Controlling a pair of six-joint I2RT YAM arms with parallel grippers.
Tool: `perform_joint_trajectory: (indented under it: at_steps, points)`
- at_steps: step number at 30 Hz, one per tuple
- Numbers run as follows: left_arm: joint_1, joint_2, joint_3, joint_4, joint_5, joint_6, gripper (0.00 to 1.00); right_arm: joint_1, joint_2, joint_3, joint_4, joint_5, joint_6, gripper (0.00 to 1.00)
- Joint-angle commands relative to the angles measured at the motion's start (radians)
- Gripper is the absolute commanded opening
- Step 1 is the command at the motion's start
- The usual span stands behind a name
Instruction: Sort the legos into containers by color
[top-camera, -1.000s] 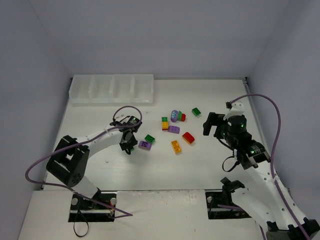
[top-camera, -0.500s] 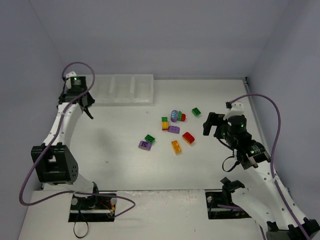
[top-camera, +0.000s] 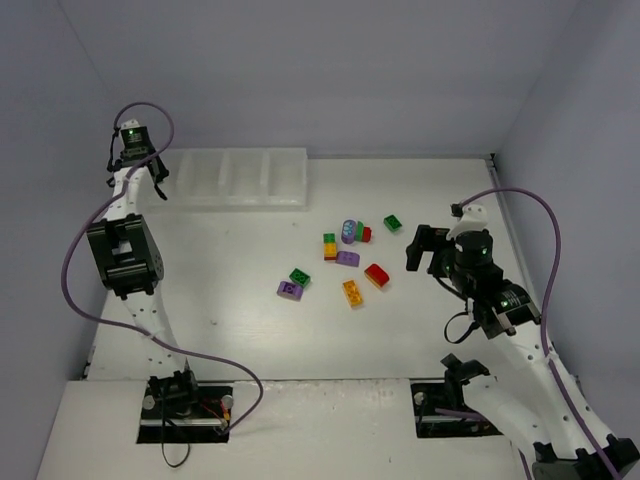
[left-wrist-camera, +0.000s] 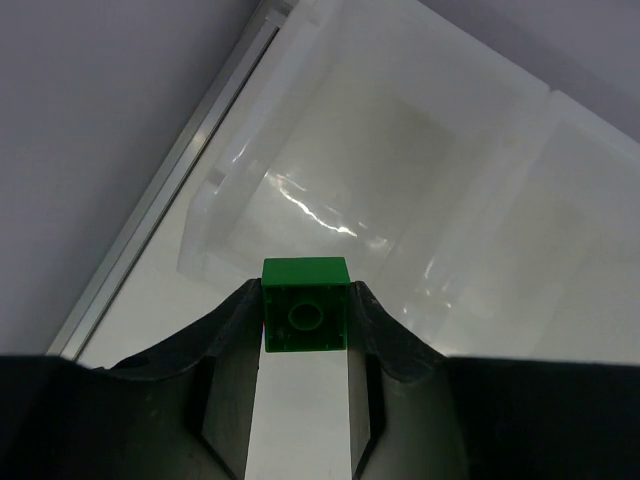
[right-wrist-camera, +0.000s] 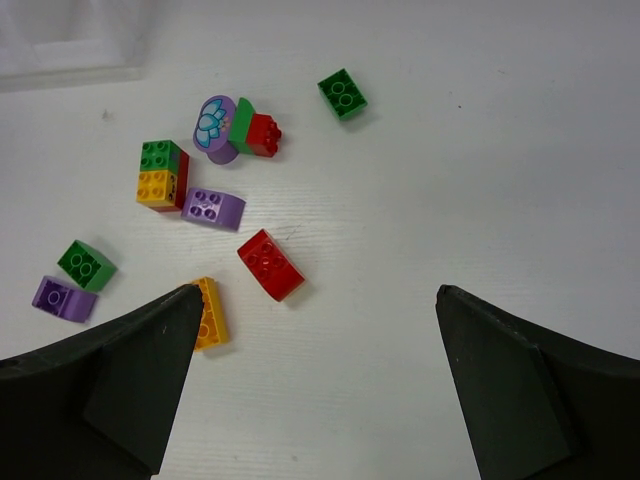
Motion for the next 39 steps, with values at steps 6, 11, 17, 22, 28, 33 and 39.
perform_joint_trajectory:
  at_steps: [6, 11, 17, 22, 28, 33, 39]
  points:
    - [0.03, 0.116, 0.211, 0.113, 0.033, 0.022, 0.22, 0.005, -0.025, -0.031, 0.057, -0.033, 0.026, 1.0]
    - [0.029, 0.134, 0.226, 0.126, 0.089, -0.01, 0.64, 0.005, -0.014, -0.036, 0.057, -0.031, 0.035, 1.0]
    - [0.021, 0.061, 0.159, 0.125, 0.122, -0.009, 0.85, 0.005, 0.003, -0.019, 0.057, -0.028, 0.014, 1.0]
    - [-0.045, -0.122, -0.02, 0.096, 0.219, 0.063, 0.91, 0.005, -0.003, -0.005, 0.062, -0.06, -0.011, 1.0]
    - [-0.192, -0.361, -0.263, 0.051, 0.354, 0.077, 0.91, 0.005, -0.017, -0.004, 0.065, -0.079, -0.027, 1.0]
    - [-0.299, -0.501, -0.447, -0.038, 0.411, 0.018, 0.91, 0.005, -0.042, -0.017, 0.063, -0.077, -0.029, 1.0]
    - [-0.563, -0.558, -0.544, -0.165, 0.325, 0.078, 0.91, 0.005, -0.065, -0.025, 0.065, -0.128, -0.026, 1.0]
